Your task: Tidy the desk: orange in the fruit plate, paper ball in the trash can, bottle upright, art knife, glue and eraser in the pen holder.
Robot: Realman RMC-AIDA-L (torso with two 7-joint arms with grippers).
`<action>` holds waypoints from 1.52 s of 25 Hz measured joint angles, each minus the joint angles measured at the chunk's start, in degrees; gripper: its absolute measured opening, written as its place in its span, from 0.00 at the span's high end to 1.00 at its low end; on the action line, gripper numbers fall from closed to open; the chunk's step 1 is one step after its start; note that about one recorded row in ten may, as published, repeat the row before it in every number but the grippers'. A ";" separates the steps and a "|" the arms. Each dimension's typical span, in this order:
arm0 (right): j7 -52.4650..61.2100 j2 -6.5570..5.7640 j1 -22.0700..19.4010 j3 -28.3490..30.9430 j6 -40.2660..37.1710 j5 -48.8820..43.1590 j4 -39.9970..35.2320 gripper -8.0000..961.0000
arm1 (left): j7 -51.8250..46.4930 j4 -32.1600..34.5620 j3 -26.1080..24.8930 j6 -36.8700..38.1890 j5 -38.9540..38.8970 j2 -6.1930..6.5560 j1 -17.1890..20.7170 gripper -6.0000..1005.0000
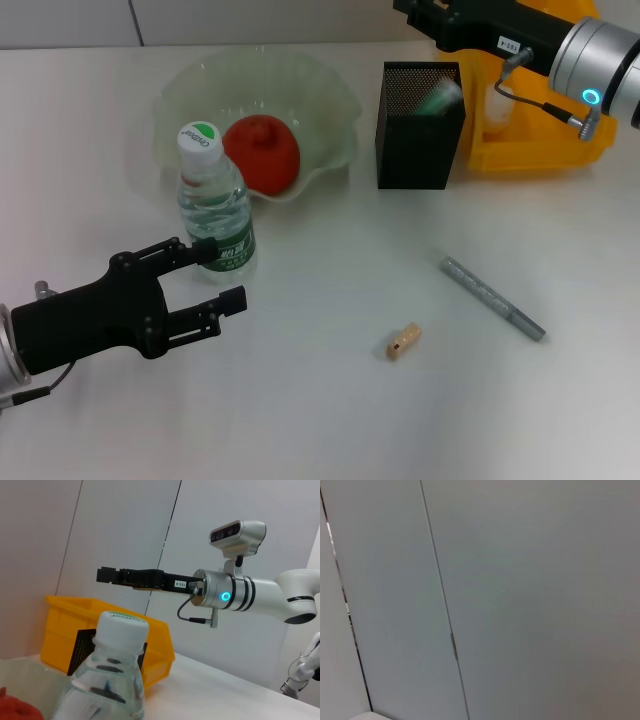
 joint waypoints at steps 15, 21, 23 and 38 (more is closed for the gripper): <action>32.74 -1.82 -8.57 -10.78 -15.13 -13.13 -31.54 0.61 | -0.27 0.07 0.00 0.04 -0.02 0.37 0.17 0.24; 51.48 -1.22 -7.32 -14.37 -31.20 -33.09 -52.57 0.54 | -0.63 0.18 0.00 0.22 0.00 0.37 0.14 0.24; 55.56 -1.02 -5.43 -17.17 -36.34 -39.62 -56.00 0.50 | -0.73 0.20 0.00 0.33 0.01 0.39 0.17 0.24; 59.92 0.08 -2.60 -44.70 -35.61 -51.50 -50.12 0.22 | -0.83 0.00 0.00 0.45 -0.01 0.17 0.43 0.24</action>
